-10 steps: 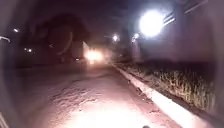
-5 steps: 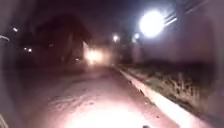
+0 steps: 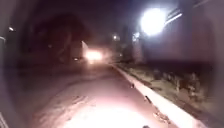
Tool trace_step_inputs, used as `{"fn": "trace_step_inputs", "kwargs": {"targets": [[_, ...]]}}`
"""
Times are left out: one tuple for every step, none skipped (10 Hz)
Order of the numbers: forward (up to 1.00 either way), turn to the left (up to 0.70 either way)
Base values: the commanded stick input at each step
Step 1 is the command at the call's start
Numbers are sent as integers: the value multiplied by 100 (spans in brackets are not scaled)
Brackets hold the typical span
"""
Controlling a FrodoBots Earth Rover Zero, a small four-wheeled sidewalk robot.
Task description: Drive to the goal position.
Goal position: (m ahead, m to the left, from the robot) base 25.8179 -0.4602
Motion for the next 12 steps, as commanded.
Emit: {"fn": "trace_step_inputs", "kwargs": {"targets": [[70, 1], [70, 1], [70, 1], [70, 1], [70, 1], [70, 1], [70, 1], [70, 1], [70, 7], [70, 34], [70, 29], [70, 21]]}}
